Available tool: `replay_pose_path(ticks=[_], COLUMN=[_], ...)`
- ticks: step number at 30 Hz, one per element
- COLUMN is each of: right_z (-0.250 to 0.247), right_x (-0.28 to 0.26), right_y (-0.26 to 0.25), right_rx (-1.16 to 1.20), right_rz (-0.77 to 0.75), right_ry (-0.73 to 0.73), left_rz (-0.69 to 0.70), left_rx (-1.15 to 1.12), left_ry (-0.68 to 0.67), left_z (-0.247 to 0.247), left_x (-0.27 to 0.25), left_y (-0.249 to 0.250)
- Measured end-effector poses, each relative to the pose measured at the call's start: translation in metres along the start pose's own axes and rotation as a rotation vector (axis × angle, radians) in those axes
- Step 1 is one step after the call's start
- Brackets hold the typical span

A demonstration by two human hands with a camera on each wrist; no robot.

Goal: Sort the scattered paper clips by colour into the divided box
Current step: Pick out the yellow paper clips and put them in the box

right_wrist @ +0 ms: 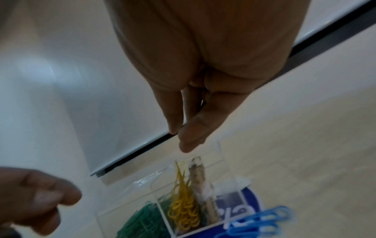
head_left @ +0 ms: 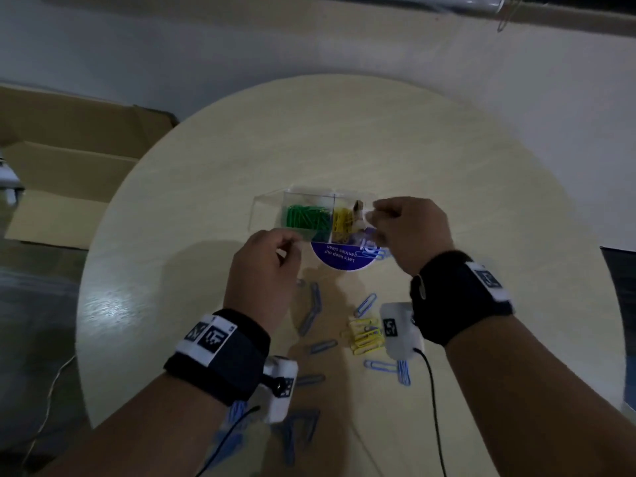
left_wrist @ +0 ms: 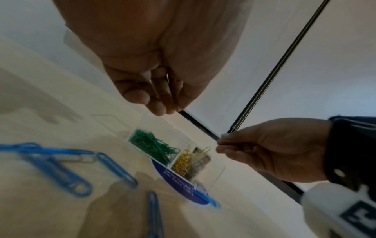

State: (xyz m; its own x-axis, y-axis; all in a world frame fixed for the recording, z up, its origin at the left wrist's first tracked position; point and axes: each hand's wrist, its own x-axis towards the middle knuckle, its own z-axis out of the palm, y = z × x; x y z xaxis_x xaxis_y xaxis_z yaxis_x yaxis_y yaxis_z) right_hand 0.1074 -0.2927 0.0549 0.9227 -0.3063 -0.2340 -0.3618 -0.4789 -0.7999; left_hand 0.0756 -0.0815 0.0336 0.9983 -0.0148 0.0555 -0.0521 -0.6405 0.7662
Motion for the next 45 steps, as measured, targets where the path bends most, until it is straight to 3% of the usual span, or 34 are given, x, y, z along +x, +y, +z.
replay_pose_path(ticks=[3, 6, 8, 11, 14, 17, 19, 24, 27, 31, 35, 39, 43, 45], right_z=[-0.024, -0.033, -0.027, -0.010, -0.003, -0.003, -0.007, -0.011, -0.011, -0.018, -0.016, -0.005, 0.006, 0.006], right_x=[-0.034, -0.085, -0.120, -0.162, -0.195, -0.212, -0.213, -0.190, -0.176, -0.158, -0.136, -0.115, -0.110, -0.114], right_y=[0.029, 0.063, 0.087, 0.121, 0.136, 0.142, 0.143, 0.142, 0.144, 0.144, 0.133, 0.102, 0.088, 0.089], right_rx=[0.033, -0.210, -0.367, -0.642, -0.810, -0.768, -0.705, -0.694, -0.783, -0.738, -0.579, -0.547, -0.749, -0.810], right_rz=[-0.014, -0.136, -0.290, -0.406, -0.381, -0.354, -0.337, -0.380, -0.384, -0.260, -0.406, -0.469, -0.425, -0.417], right_ry=[0.089, 0.073, -0.017, -0.249, -0.364, -0.374, -0.321, -0.181, -0.170, -0.082, 0.027, -0.157, -0.422, -0.446], left_rz=[0.072, 0.273, 0.430, 0.493, 0.482, 0.431, 0.444, 0.671, 0.633, 0.544, 0.543, 0.506, 0.418, 0.421], left_rx=[0.053, 0.169, 0.300, 0.484, 0.542, 0.523, 0.474, 0.447, 0.489, 0.458, 0.409, 0.460, 0.540, 0.584], left_ry=[-0.117, -0.343, -0.490, -0.597, -0.570, -0.465, -0.410, -0.432, -0.429, -0.452, -0.418, -0.399, -0.457, -0.485], left_z=[0.000, 0.009, 0.019, 0.025, 0.020, 0.017, 0.022, 0.042, 0.036, 0.021, 0.013, 0.018, 0.022, 0.023], left_x=[-0.019, -0.048, -0.071, -0.096, -0.103, -0.100, -0.097, -0.095, -0.096, -0.097, -0.105, -0.107, -0.094, -0.088], left_y=[-0.008, -0.011, -0.013, -0.020, -0.030, -0.033, -0.028, -0.014, -0.025, -0.043, -0.038, -0.026, -0.024, -0.023])
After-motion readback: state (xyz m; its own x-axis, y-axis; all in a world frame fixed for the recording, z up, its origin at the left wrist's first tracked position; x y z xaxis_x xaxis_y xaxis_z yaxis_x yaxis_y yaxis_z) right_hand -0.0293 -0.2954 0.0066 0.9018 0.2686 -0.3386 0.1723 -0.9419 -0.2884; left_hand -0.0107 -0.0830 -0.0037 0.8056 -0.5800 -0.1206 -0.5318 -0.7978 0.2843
